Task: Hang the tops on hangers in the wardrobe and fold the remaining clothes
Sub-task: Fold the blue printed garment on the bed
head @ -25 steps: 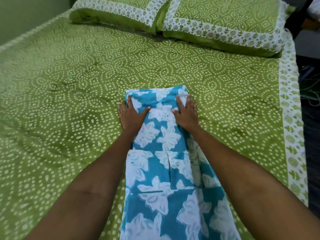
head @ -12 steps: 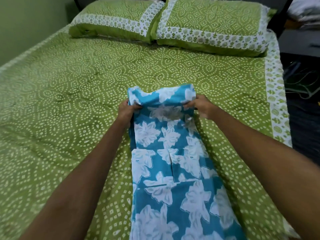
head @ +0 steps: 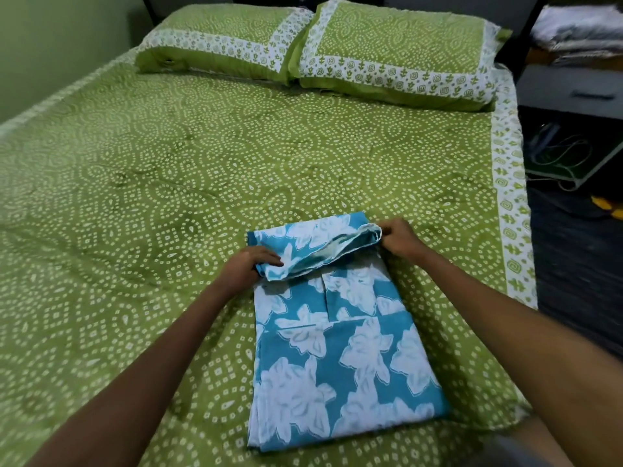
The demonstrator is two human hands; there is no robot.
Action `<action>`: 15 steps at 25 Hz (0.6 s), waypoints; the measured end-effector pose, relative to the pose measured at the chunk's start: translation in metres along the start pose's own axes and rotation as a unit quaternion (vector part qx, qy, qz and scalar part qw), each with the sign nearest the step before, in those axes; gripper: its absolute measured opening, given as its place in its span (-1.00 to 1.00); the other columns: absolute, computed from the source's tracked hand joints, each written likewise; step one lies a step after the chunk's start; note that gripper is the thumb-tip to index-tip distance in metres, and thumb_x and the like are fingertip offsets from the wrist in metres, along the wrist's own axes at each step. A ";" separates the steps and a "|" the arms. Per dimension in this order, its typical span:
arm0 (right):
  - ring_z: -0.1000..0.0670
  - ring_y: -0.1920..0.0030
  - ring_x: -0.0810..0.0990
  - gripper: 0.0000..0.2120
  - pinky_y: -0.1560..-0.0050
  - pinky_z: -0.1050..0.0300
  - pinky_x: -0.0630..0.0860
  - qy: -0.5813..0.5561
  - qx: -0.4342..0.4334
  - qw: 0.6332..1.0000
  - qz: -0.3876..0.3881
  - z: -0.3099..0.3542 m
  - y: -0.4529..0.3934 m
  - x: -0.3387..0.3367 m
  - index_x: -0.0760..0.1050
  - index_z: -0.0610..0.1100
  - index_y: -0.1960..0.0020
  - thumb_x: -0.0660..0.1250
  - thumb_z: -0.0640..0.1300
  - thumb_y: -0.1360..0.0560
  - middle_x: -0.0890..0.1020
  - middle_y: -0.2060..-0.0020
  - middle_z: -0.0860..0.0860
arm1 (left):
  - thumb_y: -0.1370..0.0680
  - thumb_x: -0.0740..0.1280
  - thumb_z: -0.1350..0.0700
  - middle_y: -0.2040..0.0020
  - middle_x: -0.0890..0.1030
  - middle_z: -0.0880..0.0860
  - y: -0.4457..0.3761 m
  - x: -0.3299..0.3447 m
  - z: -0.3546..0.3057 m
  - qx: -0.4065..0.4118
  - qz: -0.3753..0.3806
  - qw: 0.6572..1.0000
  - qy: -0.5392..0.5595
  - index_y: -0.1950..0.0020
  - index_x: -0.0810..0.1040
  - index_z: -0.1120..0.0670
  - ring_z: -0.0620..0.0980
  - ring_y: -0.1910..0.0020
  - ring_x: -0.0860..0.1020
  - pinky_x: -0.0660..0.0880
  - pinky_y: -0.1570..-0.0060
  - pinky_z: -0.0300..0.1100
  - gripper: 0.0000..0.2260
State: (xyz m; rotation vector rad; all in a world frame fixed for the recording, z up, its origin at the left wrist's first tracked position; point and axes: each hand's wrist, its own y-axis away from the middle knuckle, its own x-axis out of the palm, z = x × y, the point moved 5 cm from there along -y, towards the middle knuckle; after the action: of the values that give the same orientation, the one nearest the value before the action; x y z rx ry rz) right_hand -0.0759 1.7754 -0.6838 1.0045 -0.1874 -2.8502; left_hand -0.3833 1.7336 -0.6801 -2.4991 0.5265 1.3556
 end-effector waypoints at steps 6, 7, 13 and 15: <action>-0.03 0.17 0.61 -0.86 0.05 0.03 0.56 0.099 0.001 0.995 0.029 0.023 0.008 -0.009 0.63 -0.36 0.20 0.31 -0.33 -0.41 0.67 0.12 -0.06 | -0.52 0.24 0.32 -0.07 0.63 0.20 -0.019 -0.031 -0.044 -0.117 0.145 0.983 -0.006 -0.05 0.64 0.27 -0.11 0.15 0.57 0.45 0.08 -0.32 -0.79; -0.02 0.28 0.57 -0.82 0.16 0.08 0.54 0.062 0.001 0.997 -0.044 0.041 0.000 -0.015 0.63 -0.35 0.19 0.26 -0.32 -0.44 0.66 0.21 -0.11 | -0.54 0.23 0.25 -0.02 0.64 0.20 -0.035 -0.041 -0.056 -0.133 0.083 0.988 0.009 -0.02 0.65 0.28 0.01 0.12 0.58 0.48 0.05 -0.22 -0.79; -0.11 -0.45 0.21 -0.47 -0.41 -0.03 0.15 0.205 -0.025 0.975 0.083 0.051 0.001 0.080 0.15 -0.13 -0.50 0.02 0.09 -0.61 0.17 -0.49 -0.14 | -0.60 -0.03 -0.07 -0.49 0.24 0.15 -0.049 0.049 -0.058 -0.208 -0.025 0.978 -0.001 -0.48 0.23 0.15 0.11 -0.47 0.19 -0.02 -0.44 0.06 -0.49; -0.07 -0.53 -0.14 -0.19 -0.47 -0.11 -0.19 0.318 -0.037 0.946 0.043 0.015 0.020 0.092 -0.09 0.00 -0.54 -0.31 0.42 -0.43 -0.09 -0.54 0.01 | -0.46 -0.21 -0.32 -0.55 0.04 0.05 -0.025 0.069 -0.041 -0.191 -0.028 0.971 -0.139 -0.54 0.07 0.05 0.05 -0.53 -0.04 -0.29 -0.42 0.05 -0.26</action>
State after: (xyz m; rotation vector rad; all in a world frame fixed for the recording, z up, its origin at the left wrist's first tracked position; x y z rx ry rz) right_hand -0.1549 1.7438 -0.7260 1.7692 -0.0569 -2.2823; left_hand -0.3069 1.7276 -0.7156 -2.5121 0.1429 1.8970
